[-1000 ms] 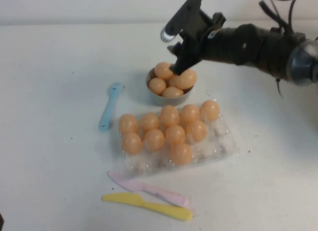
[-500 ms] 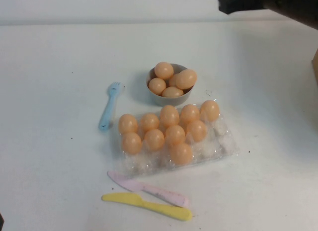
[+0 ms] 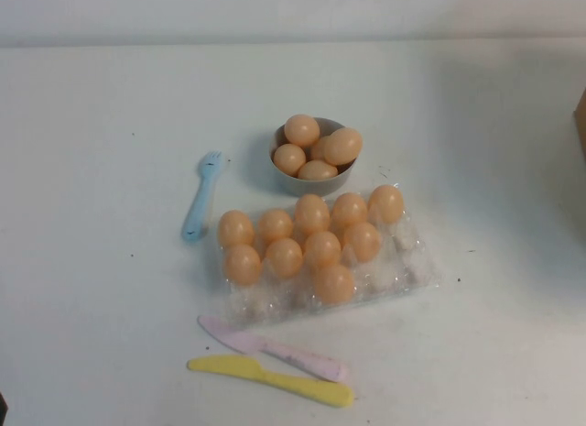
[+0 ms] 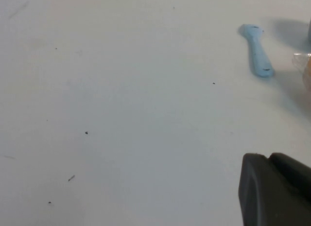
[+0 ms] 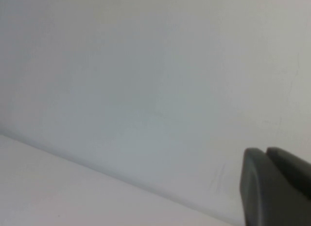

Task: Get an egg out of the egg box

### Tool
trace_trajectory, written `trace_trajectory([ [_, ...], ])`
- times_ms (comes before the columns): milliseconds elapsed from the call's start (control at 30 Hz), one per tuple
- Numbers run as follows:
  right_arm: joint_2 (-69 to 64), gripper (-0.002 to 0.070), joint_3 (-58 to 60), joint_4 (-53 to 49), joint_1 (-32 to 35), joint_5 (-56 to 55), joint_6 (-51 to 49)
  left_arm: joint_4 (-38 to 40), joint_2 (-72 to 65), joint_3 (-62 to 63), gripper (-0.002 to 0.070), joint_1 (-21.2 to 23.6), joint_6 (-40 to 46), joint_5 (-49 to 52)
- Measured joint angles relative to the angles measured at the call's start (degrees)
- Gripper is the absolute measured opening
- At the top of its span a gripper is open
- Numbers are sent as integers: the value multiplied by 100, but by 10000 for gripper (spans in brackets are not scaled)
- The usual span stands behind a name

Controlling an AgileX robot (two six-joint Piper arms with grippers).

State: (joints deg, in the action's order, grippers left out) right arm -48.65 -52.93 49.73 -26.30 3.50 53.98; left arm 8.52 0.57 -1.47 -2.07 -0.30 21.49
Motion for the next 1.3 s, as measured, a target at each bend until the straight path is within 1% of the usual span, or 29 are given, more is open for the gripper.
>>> trace_trajectory([
  [333, 1664, -16, 1146, -24, 0, 513, 0, 0, 0, 0, -5, 0, 30, 0],
  [667, 3003, -16, 2103, -887, 0, 694, 0, 0, 0, 0, -4, 0, 30, 0],
  [800, 3315, -16, 2613, -1006, 0, 712, 0, 0, 0, 0, -4, 0, 30, 0],
  [1133, 3521, -17, 3910, -1006, 0, -536, 0, 0, 0, 0, -4, 0, 0, 0],
  [1300, 3521, -17, 4301, -995, 0, -969, 151, 0, 0, 0, -5, 0, 30, 0],
])
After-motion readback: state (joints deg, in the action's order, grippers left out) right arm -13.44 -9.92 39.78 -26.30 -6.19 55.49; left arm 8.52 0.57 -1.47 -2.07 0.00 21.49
